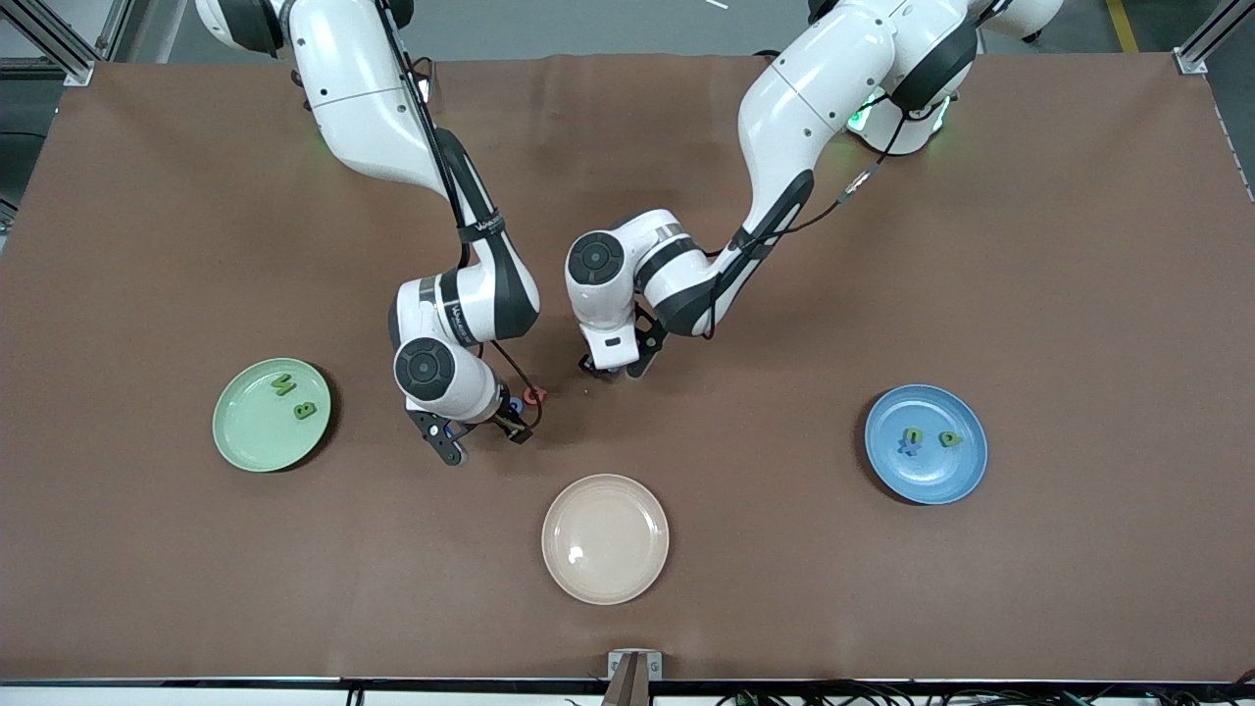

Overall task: Sort upper and lower case letters into plates
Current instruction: 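Grasp the blue 3 with the left gripper while the right gripper grasps the G, then drop the 3 into the blue plate while the right gripper drops the G, then reach the right gripper to the pink Q while the left gripper lifts away, then grasp the pink Q with the right gripper while the left gripper withdraws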

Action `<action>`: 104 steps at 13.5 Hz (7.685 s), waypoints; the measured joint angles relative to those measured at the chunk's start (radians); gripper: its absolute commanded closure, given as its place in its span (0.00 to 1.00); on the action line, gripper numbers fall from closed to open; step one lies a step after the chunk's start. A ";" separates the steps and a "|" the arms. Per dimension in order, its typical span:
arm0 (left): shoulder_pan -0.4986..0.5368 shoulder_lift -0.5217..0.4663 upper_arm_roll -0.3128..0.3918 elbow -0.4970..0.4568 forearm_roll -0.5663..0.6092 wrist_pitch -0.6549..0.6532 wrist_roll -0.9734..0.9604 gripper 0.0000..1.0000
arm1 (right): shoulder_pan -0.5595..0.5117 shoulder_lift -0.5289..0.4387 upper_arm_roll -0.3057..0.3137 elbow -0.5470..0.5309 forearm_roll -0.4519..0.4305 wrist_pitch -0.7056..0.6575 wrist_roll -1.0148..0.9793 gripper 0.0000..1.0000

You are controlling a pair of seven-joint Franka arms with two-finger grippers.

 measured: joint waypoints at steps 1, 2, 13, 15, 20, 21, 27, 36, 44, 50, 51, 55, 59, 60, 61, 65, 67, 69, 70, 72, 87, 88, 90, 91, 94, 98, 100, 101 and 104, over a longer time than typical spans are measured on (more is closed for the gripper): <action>0.000 0.005 0.004 0.000 0.000 0.009 0.000 0.48 | 0.000 0.002 0.003 0.000 0.000 -0.001 0.000 0.26; 0.000 0.009 0.005 0.001 0.000 0.017 0.000 0.55 | 0.000 0.005 0.006 -0.001 0.000 -0.002 0.001 0.29; 0.105 -0.023 0.018 0.027 0.006 -0.095 0.074 1.00 | 0.013 0.017 0.010 -0.006 0.000 0.000 0.005 0.77; 0.173 -0.066 0.019 0.032 0.008 -0.176 0.166 1.00 | 0.013 0.016 0.010 -0.007 0.000 -0.001 0.005 0.82; 0.391 -0.152 0.015 0.032 0.009 -0.283 0.459 1.00 | 0.012 0.016 0.006 -0.003 0.000 -0.004 0.001 0.89; 0.440 -0.154 0.012 0.029 0.009 -0.284 0.514 0.99 | 0.008 0.014 0.002 0.003 0.000 -0.017 -0.014 0.89; 0.624 -0.163 0.004 -0.036 0.009 -0.284 0.730 0.97 | -0.112 -0.113 -0.112 0.003 -0.005 -0.207 -0.552 0.89; 0.782 -0.212 0.003 -0.200 0.038 -0.151 0.883 0.78 | -0.242 -0.140 -0.285 -0.212 -0.023 -0.036 -1.329 0.89; 0.799 -0.228 0.000 -0.232 0.056 -0.108 0.885 0.01 | -0.301 -0.111 -0.281 -0.249 -0.022 0.048 -1.453 0.89; 0.798 -0.300 -0.070 -0.200 0.057 -0.155 0.896 0.01 | -0.374 -0.069 -0.184 -0.249 -0.005 0.119 -1.458 0.69; 0.798 -0.317 -0.086 -0.196 0.057 -0.183 0.902 0.01 | -0.385 -0.069 -0.174 -0.247 -0.005 0.121 -1.458 0.39; 0.798 -0.406 -0.118 -0.189 0.057 -0.326 1.035 0.00 | -0.388 -0.074 -0.166 -0.233 -0.004 0.110 -1.453 0.00; 0.803 -0.428 -0.118 -0.189 0.057 -0.392 1.069 0.00 | -0.295 -0.141 -0.214 -0.172 -0.012 -0.100 -1.280 0.00; 0.803 -0.433 -0.118 -0.189 0.057 -0.403 1.079 0.00 | -0.231 -0.162 -0.248 -0.164 -0.013 -0.151 -1.213 0.00; 0.803 -0.441 -0.119 -0.188 0.057 -0.411 1.101 0.00 | -0.164 -0.179 -0.275 -0.162 -0.014 -0.196 -1.138 0.00; 0.803 -0.488 -0.120 -0.188 0.057 -0.457 1.197 0.00 | 0.077 -0.196 -0.297 -0.162 -0.015 -0.240 -0.783 0.00; 0.803 -0.502 -0.121 -0.188 0.057 -0.460 1.208 0.00 | 0.180 -0.196 -0.296 -0.153 -0.008 -0.225 -0.620 0.00; 0.804 -0.513 -0.125 -0.188 0.054 -0.465 1.223 0.00 | 0.257 -0.186 -0.290 -0.148 0.032 -0.169 -0.523 0.00; 0.804 -0.523 -0.130 -0.188 0.047 -0.487 1.226 0.00 | 0.276 -0.169 -0.278 -0.148 0.064 -0.133 -0.499 0.00; 0.804 -0.553 -0.137 -0.187 0.036 -0.525 1.228 0.00 | 0.281 -0.115 -0.233 -0.149 0.105 -0.034 -0.459 0.00; 0.842 -0.760 -0.151 -0.169 -0.002 -0.585 1.613 0.00 | 0.225 0.012 -0.129 -0.112 0.118 0.111 -0.394 0.55; 0.842 -0.771 -0.151 -0.169 -0.002 -0.587 1.656 0.00 | 0.225 0.011 -0.129 -0.110 0.118 0.112 -0.394 0.63; 0.818 -0.792 -0.112 -0.169 -0.005 -0.593 1.719 0.00 | 0.224 0.011 -0.129 -0.102 0.119 0.112 -0.392 0.79; 0.787 -0.806 -0.061 -0.169 -0.022 -0.606 1.759 0.00 | 0.223 0.011 -0.129 -0.101 0.119 0.111 -0.390 0.84; 0.732 -0.856 0.061 -0.169 -0.117 -0.667 1.881 0.00 | 0.223 0.011 -0.129 -0.101 0.119 0.111 -0.389 0.87; 0.732 -0.905 0.100 -0.170 -0.162 -0.701 1.930 0.00 | 0.211 0.010 -0.136 -0.100 0.118 0.104 -0.396 0.89; 0.732 -0.918 0.103 -0.178 -0.175 -0.703 1.930 0.00 | 0.209 -0.004 -0.180 -0.098 0.117 0.033 -0.448 0.89; 0.732 -0.925 0.104 -0.183 -0.177 -0.703 1.930 0.00 | 0.208 -0.019 -0.216 -0.096 0.117 -0.021 -0.491 0.89; 0.732 -0.932 0.105 -0.192 -0.180 -0.696 1.930 0.00 | 0.202 -0.086 -0.347 -0.097 0.117 -0.162 -0.694 0.89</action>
